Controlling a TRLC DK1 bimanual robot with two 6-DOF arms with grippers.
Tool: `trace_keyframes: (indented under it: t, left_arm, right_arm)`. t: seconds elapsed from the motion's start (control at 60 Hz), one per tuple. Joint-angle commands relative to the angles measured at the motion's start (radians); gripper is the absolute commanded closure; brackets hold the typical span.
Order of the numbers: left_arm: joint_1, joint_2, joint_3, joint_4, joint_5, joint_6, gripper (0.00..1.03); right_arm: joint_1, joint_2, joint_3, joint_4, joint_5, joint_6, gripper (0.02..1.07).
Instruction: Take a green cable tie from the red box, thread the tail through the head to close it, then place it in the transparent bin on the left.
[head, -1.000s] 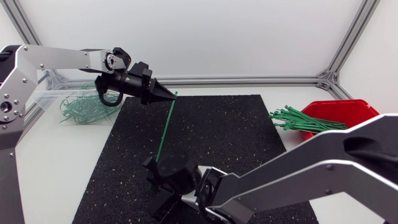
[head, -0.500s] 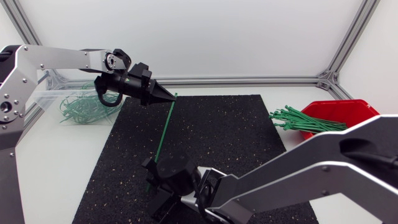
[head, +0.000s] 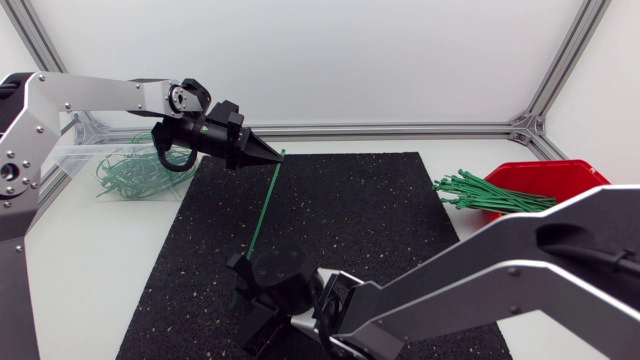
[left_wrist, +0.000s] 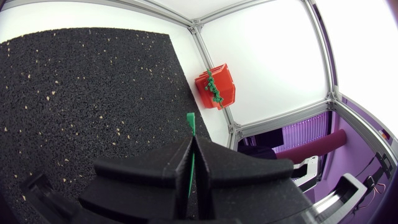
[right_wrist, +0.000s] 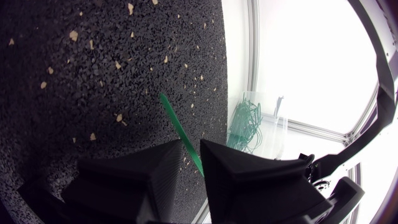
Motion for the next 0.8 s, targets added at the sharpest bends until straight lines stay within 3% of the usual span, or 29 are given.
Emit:
trace_keyframes:
  t: [0.0, 0.35, 0.783]
  left_arm:
    - [-0.008, 0.024, 0.025, -0.022, 0.013, 0.030, 1.00]
    - [-0.014, 0.026, 0.027, -0.027, 0.013, 0.031, 1.00]
    - [-0.003, 0.018, 0.016, -0.028, 0.013, 0.051, 1.00]
  right_arm:
    - [0.004, 0.051, -0.009, 0.019, 0.010, -0.034, 0.87]
    - [0.004, 0.086, -0.008, 0.061, 0.014, -0.051, 0.87]
    - [0.013, 0.071, -0.017, 0.066, 0.017, -0.056, 0.98]
